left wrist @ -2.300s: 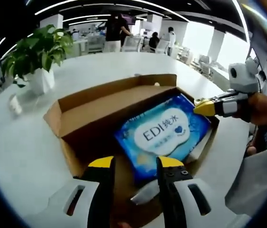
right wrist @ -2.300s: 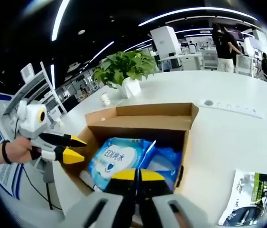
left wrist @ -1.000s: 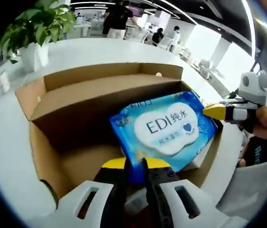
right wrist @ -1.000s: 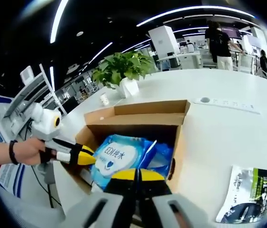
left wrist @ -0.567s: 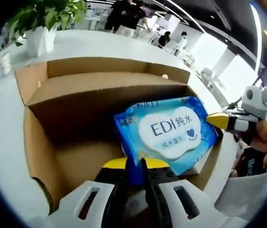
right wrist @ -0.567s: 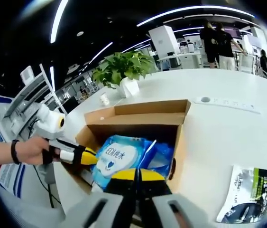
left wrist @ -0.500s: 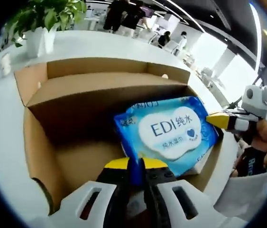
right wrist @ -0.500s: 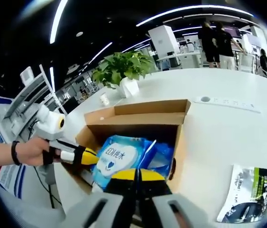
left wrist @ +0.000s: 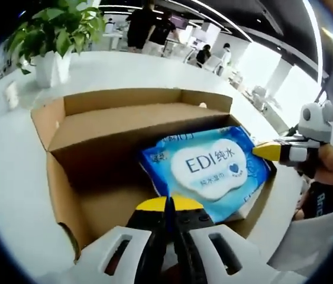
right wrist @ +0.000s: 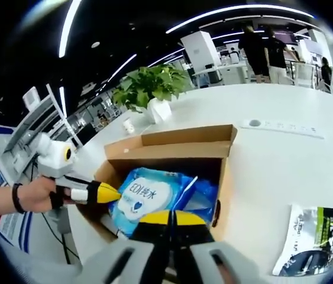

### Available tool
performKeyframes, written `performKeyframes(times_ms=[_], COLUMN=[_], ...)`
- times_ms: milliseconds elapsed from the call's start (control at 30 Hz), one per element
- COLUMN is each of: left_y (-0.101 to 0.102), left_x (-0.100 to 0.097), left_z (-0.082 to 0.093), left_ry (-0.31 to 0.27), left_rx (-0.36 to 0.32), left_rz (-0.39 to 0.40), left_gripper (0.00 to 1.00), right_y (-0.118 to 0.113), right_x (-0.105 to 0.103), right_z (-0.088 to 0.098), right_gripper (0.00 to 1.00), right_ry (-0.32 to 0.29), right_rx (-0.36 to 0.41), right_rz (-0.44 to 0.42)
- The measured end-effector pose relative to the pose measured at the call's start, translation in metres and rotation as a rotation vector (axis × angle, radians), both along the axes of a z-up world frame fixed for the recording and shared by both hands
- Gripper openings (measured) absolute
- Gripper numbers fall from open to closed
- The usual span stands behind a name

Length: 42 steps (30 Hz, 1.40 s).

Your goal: Operate the shoe box by opening the lid, removing the specified soft item, and placing it in the target area until the item is outside and the box remains undamaged.

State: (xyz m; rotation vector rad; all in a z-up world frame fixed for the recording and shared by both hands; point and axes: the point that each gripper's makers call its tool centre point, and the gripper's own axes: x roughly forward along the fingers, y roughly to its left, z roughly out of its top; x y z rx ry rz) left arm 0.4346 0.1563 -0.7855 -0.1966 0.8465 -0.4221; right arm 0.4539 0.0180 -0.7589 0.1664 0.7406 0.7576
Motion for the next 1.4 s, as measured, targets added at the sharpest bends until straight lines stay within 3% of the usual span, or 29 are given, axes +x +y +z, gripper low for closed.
performKeyframes(times_ms=[400, 867, 1400], left_y=[0.002, -0.012, -0.06], left_x=[0.002, 0.006, 0.012], left_z=[0.027, 0.054, 0.069], left_ry=[-0.053, -0.104, -0.134], left_rx=[-0.002, -0.013, -0.024], left_rz=[0.009, -0.006, -0.082], left_gripper=[0.0, 0.0, 0.0], right_y=[0.0, -0.016, -0.064], right_x=[0.004, 0.003, -0.001], right_z=[0.018, 0.037, 0.049], right_gripper=[0.0, 0.0, 0.0], right_ry=[-0.021, -0.04, -0.059], right_rx=[0.031, 0.06, 0.056], right_rz=[-0.014, -0.044, -0.11])
